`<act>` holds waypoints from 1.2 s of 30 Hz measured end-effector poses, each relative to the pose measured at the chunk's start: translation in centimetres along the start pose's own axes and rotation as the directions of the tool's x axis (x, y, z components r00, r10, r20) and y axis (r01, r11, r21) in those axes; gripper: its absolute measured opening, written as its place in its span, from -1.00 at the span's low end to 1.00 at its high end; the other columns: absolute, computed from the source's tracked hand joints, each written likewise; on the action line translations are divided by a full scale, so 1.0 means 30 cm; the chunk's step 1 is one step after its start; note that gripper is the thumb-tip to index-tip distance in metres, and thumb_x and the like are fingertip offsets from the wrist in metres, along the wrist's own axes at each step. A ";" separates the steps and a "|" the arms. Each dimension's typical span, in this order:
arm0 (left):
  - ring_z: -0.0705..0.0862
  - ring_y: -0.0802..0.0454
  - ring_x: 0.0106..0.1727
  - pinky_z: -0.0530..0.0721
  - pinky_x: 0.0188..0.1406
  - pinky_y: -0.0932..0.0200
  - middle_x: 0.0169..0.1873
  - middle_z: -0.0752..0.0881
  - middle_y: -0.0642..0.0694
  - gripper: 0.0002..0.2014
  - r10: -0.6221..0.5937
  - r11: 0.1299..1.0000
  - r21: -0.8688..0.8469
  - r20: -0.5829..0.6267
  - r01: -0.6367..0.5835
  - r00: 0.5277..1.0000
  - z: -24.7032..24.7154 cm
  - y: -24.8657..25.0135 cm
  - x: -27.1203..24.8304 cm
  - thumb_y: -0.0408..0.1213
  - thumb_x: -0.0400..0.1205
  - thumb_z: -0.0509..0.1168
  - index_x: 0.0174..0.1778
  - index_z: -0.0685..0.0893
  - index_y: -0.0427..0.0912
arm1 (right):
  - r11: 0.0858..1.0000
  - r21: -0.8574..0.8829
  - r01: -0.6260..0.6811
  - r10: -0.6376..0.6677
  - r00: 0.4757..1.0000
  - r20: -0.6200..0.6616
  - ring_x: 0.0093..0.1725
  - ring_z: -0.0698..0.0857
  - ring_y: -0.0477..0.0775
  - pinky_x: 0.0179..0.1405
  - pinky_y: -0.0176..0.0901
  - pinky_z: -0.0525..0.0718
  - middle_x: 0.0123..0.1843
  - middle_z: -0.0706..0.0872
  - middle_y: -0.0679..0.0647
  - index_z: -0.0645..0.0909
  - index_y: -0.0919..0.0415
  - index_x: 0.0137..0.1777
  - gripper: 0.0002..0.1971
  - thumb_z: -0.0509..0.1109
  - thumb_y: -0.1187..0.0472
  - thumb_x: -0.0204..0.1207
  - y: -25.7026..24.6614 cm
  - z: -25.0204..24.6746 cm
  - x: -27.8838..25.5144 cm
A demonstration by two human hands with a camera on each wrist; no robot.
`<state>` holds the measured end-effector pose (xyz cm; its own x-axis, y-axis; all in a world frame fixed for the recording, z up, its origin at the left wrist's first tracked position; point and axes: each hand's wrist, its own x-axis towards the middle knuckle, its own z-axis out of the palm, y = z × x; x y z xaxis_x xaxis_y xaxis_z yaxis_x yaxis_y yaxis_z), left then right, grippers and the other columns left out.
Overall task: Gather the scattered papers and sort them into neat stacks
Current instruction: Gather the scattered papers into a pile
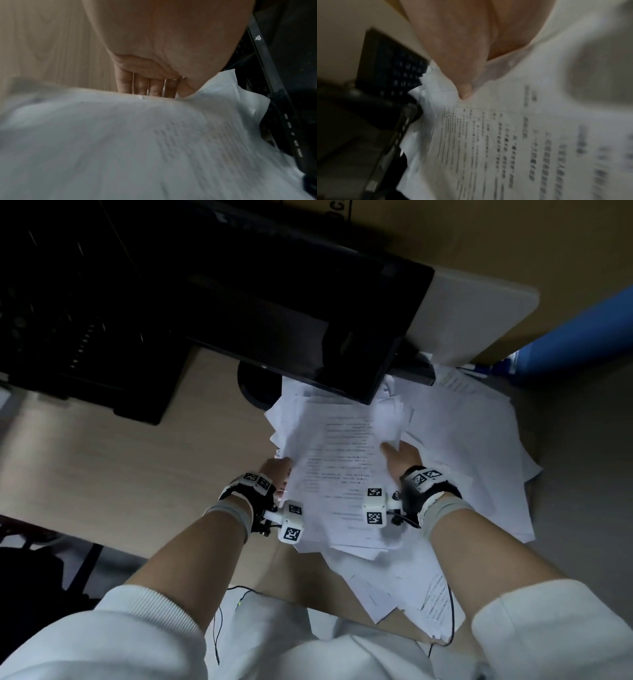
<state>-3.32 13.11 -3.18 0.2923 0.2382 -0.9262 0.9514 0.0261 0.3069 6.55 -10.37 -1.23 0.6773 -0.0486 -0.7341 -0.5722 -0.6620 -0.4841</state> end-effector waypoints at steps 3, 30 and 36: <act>0.61 -0.16 -0.09 0.49 -0.04 0.01 -0.11 0.64 -0.30 -0.51 0.028 0.999 -0.030 0.001 -0.028 1.000 -0.014 0.004 0.010 0.14 0.57 0.32 -0.04 0.66 -0.32 | 0.963 -0.270 -0.018 0.014 1.000 -0.019 0.43 0.46 0.34 0.43 0.12 0.46 0.52 0.46 0.27 0.42 0.19 0.54 -0.53 0.24 0.00 0.70 -0.031 0.075 0.003; 0.83 -0.26 0.04 0.81 0.15 -0.16 -0.01 0.82 -0.30 -0.58 0.013 0.977 -0.213 0.013 -0.010 1.000 0.026 0.009 0.017 -0.26 0.50 0.53 0.22 0.64 -0.36 | 0.865 -0.488 -0.118 0.118 0.992 -0.031 0.55 0.36 0.42 0.49 0.38 0.37 0.64 0.33 0.19 0.02 -0.02 0.68 0.04 0.56 -0.11 0.30 -0.081 0.038 0.110; 0.82 -0.34 0.07 0.77 0.21 -0.31 0.02 0.83 -0.31 -0.26 0.064 0.962 -0.264 -0.035 -0.071 0.997 0.048 -0.005 0.037 -0.01 0.00 0.61 0.07 0.71 -0.30 | 0.790 -0.603 -0.107 0.124 0.992 -0.012 0.50 0.34 0.36 0.48 0.28 0.40 0.51 0.34 0.25 0.29 -0.03 0.61 -0.20 0.46 -0.28 0.43 -0.057 0.036 0.080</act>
<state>-3.00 11.98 -4.58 0.3487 0.2733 -0.8965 0.8686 0.2650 0.4186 8.67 -8.55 -2.67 0.6066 -0.1398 -0.7826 -0.2453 -0.9693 -0.0170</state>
